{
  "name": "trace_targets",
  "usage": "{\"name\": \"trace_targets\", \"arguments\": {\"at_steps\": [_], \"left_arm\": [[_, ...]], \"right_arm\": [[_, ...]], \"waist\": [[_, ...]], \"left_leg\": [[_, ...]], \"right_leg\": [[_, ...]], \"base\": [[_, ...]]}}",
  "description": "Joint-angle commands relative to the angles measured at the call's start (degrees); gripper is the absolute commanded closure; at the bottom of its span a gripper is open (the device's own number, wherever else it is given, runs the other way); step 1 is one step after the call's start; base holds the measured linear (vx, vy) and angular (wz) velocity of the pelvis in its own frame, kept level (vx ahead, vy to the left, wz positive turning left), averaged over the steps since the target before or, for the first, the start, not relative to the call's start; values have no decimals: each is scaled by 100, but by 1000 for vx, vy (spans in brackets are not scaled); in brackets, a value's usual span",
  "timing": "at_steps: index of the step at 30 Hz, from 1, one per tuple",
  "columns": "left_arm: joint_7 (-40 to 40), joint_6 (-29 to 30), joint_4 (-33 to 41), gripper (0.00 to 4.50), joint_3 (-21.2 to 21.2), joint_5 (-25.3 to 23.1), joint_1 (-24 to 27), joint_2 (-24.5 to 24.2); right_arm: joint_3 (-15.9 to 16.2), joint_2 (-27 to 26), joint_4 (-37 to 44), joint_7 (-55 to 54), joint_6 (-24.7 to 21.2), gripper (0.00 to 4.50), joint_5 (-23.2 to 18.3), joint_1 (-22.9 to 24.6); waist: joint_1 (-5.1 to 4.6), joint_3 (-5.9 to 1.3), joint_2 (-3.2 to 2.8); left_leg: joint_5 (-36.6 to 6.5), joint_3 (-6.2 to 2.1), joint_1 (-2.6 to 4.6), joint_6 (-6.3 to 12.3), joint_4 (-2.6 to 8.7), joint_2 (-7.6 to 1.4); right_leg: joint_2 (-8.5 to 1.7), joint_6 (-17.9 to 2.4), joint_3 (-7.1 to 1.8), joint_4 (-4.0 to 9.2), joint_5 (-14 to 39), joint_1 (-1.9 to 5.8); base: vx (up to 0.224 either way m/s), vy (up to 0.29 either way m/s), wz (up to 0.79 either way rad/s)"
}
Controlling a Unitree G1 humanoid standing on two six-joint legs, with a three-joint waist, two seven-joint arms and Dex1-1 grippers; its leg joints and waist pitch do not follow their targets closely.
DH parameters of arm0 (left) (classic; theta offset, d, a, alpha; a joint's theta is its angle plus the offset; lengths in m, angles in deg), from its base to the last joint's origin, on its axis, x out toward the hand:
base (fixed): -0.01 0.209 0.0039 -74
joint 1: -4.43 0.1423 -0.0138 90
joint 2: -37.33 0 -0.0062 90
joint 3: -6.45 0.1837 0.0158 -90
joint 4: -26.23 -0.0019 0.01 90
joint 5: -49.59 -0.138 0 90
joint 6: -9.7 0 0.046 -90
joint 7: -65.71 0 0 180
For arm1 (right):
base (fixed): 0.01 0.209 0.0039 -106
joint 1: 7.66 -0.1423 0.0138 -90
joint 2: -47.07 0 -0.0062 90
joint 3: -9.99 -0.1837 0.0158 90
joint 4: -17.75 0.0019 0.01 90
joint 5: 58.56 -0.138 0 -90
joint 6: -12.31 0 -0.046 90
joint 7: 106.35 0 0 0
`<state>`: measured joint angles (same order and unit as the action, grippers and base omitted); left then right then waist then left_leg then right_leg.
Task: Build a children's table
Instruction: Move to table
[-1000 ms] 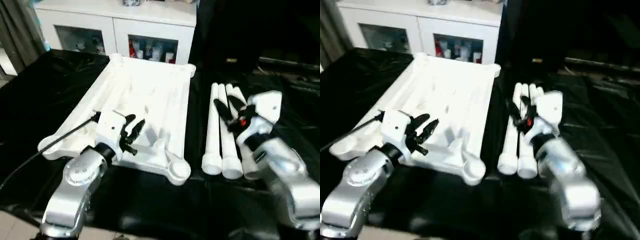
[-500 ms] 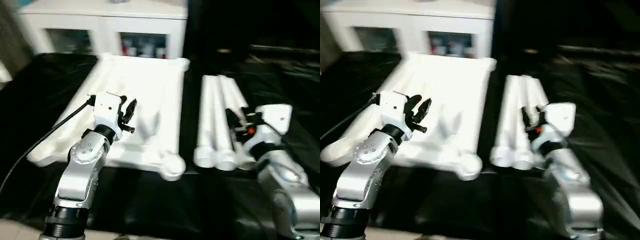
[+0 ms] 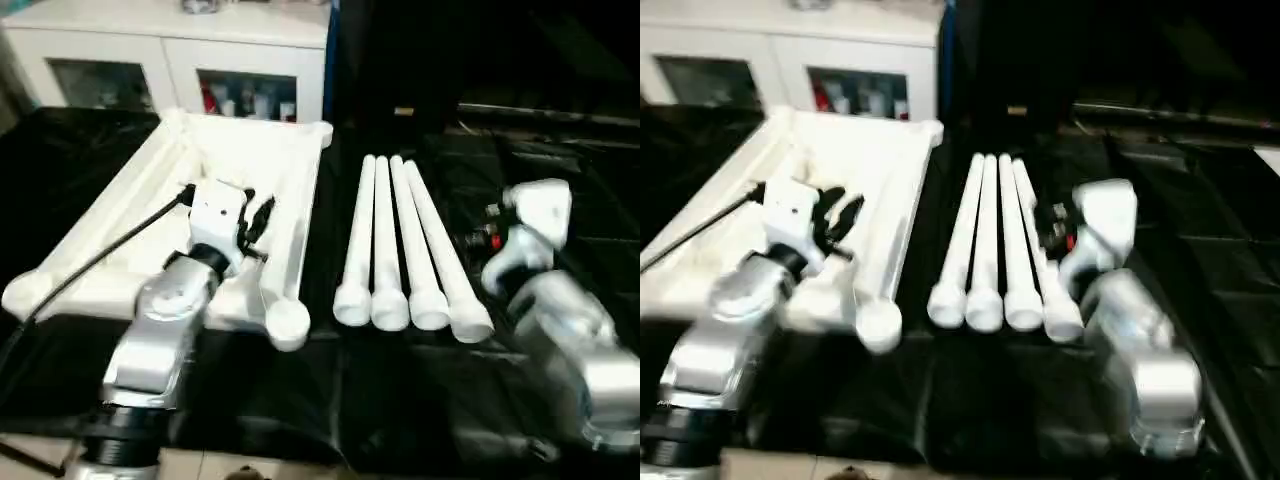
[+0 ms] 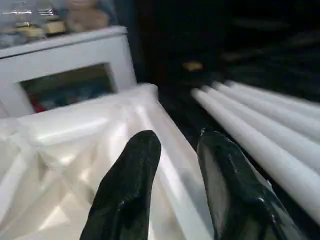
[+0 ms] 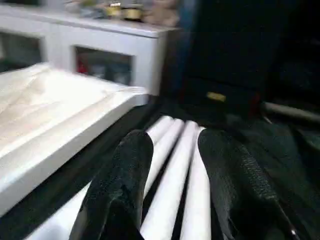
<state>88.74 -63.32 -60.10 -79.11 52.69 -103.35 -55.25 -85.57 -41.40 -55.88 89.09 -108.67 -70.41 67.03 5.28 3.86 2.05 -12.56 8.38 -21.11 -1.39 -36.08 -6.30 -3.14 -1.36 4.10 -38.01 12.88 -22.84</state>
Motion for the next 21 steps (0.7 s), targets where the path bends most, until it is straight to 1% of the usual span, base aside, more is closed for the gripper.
{"name": "trace_targets", "arguments": {"at_steps": [1, 2, 3, 4, 5, 6, 7, 8, 9, 10, 11, 12, 13, 14, 15, 16, 17, 18, 19, 20, 21], "left_arm": [[632, -215, -93, 268, 150, -14, -79, -340], [1030, -281, -176, 257, 186, 93, -150, -558], [1490, -270, -190, 249, 258, 222, -195, -776], [1851, -247, -205, 241, 388, 236, -246, -994], [2059, -221, -208, 231, 479, 230, -276, -1124], [2262, -217, -246, 231, 610, 143, -336, -1289], [2426, -195, -277, 220, 712, 78, -400, -1409], [2515, -169, -284, 211, 750, 78, -435, -1449], [2568, -153, -287, 201, 771, 82, -455, -1470], [2583, -157, -296, 201, 780, 77, -463, -1478], [2827, -302, -477, 201, 947, -66, -605, -1617], [2946, -410, -579, 201, 1022, -143, -671, -1689], [3149, -553, -724, 201, 1157, -275, -756, -1814], [3423, -694, -910, 201, 1323, -423, -865, -1974], [3680, -736, -1092, 201, 1464, -519, -976, -2113], [3813, -775, -1209, 201, 1548, -590, -1049, -2192], [3992, -826, -1437, 201, 1687, -748, -1191, -2314], [4125, -824, -1567, 201, 1771, -829, -1273, -2386], [4169, -848, -1617, 201, 1806, -879, -1313, -2421], [4187, -867, -1641, 201, 1823, -906, -1332, -2439], [4219, -910, -1682, 201, 1852, -944, -1369, -2464]], "right_arm": [[50, 126, -207, 475, 101, 268, -166, -177], [93, 264, -319, 721, 165, 268, -183, -266], [163, 391, -398, 943, 248, 268, -176, -331], [232, 513, -476, 1131, 318, 268, -156, -393], [275, 586, -522, 1239, 362, 268, -142, -428], [345, 677, -566, 1377, 441, 268, -108, -469], [410, 775, -617, 1525, 519, 268, -112, -506], [441, 820, -625, 1620, 543, 268, -137, -514], [459, 846, -629, 1679, 555, 268, -155, -517], [464, 853, -628, 1695, 560, 268, -159, -514], [539, 930, -632, 1908, 632, 268, -206, -477], [558, 951, -660, 1993, 674, 268, -212, -474], [610, 968, -640, 2110, 700, 268, -238, -434], [681, 990, -605, 2269, 723, 268, -282, -374], [763, 1023, -558, 2441, 730, 268, -353, -299], [812, 1047, -533, 2544, 734, 268, -398, -256], [888, 1091, -480, 2718, 739, 268, -475, -168], [929, 1117, -436, 2828, 730, 268, -525, -102], [946, 1140, -412, 2877, 730, 268, -536, -61], [955, 1153, -400, 2901, 730, 268, -538, -39], [965, 1177, -389, 2945, 741, 268, -538, -5]], "waist": [[69, -268, 59], [25, -264, 42], [9, -266, 14], [-5, -268, -21], [-13, -255, -50], [-10, -244, -82], [-8, -232, -84], [-8, -244, -67], [-3, -248, -55], [7, -255, -49], [18, -272, -40], [23, -278, -47], [24, -275, -44], [33, -274, -25], [44, -293, -61], [47, -282, -49], [66, -290, -88], [64, -289, -72], [82, -305, -111], [81, -307, -91], [88, -322, -91]], "left_leg": [[-802, -227, 73, -19, 440, -534], [-1368, -245, 157, -52, 508, -599], [-1561, -261, 169, -85, 532, -625], [-1829, -286, 163, -131, 582, -670], [-2003, -287, 156, -196, 622, -713], [-2124, -289, 175, -255, 634, -733], [-2404, -286, 223, -352, 638, -733], [-2421, -286, 220, -373, 639, -731], [-2333, -281, 181, -378, 654, -744], [-2229, -269, 173, -364, 655, -753], [-2104, -263, 163, -325, 655, -752], [-2054, -249, 174, -318, 656, -751], [-2016, -244, 166, -299, 656, -747], [-1923, -242, 142, -234, 670, -740], [-1781, -245, 132, -232, 668, -762], [-1774, -234, 137, -212, 679, -762], [-1837, -222, 169, -223, 665, -763], [-1872, -220, 170, -223, 667, -766], [-1950, -231, 170, -262, 663, -777], [-1953, -226, 170, -266, 669, -781], [-1853, -231, 152, -285, 672, -797]], "right_leg": [[-728, 63, -459, 882, 3543, 203], [-640, -93, -391, 870, 3353, 132], [-636, -204, -374, 843, 3184, 136], [-669, -358, -348, 833, 2939, 178], [-697, -475, -334, 823, 2701, 196], [-705, -532, -333, 820, 2611, 189], [-737, -580, -316, 847, 2668, 177], [-752, -592, -318, 846, 2655, 206], [-781, -644, -330, 828, 2522, 239], [-802, -694, -336, 820, 2424, 242], [-805, -712, -332, 810, 2329, 263], [-793, -716, -336, 804, 2256, 251], [-791, -720, -339, 801, 2193, 252], [-798, -683, -348, 815, 2150, 271], [-821, -734, -355, 764, 1950, 297], [-812, -730, -357, 791, 1941, 290], [-817, -773, -360, 787, 1907, 271], [-818, -778, -357, 792, 1944, 273], [-826, -796, -349, 778, 2007, 276], [-822, -799, -348, 790, 1991, 273], [-833, -884, -352, 755, 1799, 284]], "base": [[-87, -52, -1], [-74, -14, -1], [-74, -14, -1], [-64, 9, 1], [-50, 25, 0], [-50, 25, 0], [0, 0, 0], [0, 0, 0], [0, 0, 0], [0, 0, 0], [0, 0, 0], [0, 0, 0], [0, 0, 0], [0, 0, 0], [0, 0, 0], [0, 0, 0], [0, 0, 0], [0, 0, 0], [0, 0, 0], [0, 0, 0], [0, 0, 0]]}}
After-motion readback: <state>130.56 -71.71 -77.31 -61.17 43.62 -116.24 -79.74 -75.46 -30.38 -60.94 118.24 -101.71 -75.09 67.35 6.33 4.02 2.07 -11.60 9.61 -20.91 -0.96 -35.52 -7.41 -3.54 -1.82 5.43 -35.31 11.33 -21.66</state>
